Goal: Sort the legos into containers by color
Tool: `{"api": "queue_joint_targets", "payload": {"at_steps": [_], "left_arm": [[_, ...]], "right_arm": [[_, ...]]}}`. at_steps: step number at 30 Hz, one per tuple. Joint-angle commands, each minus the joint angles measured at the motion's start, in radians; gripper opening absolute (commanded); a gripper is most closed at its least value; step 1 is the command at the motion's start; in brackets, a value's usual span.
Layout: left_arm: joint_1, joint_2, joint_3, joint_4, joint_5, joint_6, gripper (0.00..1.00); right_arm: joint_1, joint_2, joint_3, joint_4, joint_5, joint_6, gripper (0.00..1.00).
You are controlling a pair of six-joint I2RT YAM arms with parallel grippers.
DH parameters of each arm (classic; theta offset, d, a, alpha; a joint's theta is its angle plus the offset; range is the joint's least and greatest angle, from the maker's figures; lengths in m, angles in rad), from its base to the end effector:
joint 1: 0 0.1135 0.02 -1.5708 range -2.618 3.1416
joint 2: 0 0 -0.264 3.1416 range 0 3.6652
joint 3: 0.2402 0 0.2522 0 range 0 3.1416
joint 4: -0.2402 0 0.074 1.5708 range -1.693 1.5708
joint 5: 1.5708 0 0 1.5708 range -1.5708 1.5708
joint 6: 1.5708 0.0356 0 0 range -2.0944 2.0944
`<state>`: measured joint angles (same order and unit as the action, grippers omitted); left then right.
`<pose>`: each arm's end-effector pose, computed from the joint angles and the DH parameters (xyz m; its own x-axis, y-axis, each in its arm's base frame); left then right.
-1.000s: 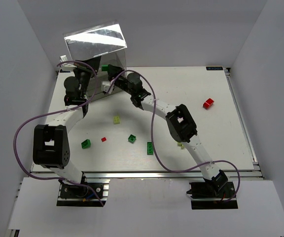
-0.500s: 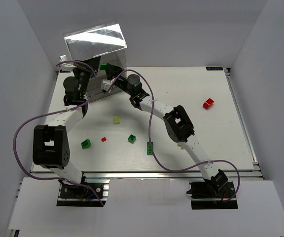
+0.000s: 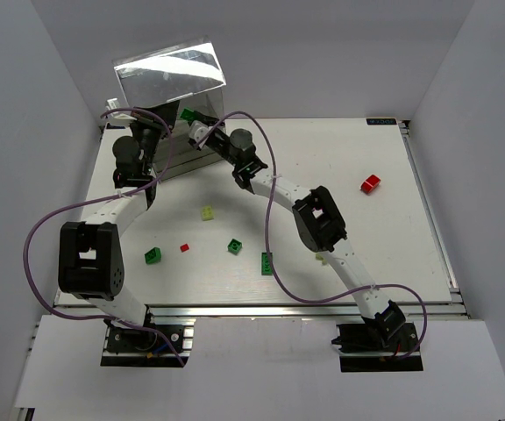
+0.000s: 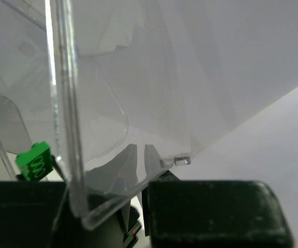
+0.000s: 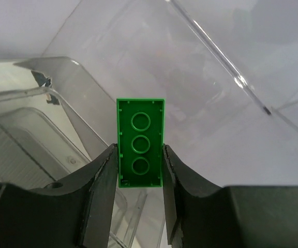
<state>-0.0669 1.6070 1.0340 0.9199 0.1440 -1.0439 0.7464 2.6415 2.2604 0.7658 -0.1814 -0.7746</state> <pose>0.3695 -0.0299 0.3321 -0.0030 -0.8571 -0.5151 0.3942 0.4724 -0.7883 0.4379 0.4138 0.2456 0.7499 -0.2435 -0.6151 -0.3724 0.6132 -0.6967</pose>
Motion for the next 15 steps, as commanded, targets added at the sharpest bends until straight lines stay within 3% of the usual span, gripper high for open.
{"api": "queue_joint_targets", "payload": {"at_steps": [1,15], "left_arm": [[0.007,-0.053,-0.008,0.031,0.014,0.012,0.23],[0.007,-0.050,-0.009,0.036,0.017,0.012,0.23]], "right_arm": [[-0.009,0.015,0.067,0.056,0.068,0.181,0.00],[-0.022,0.032,0.067,0.050,0.123,0.305,0.00]]}}
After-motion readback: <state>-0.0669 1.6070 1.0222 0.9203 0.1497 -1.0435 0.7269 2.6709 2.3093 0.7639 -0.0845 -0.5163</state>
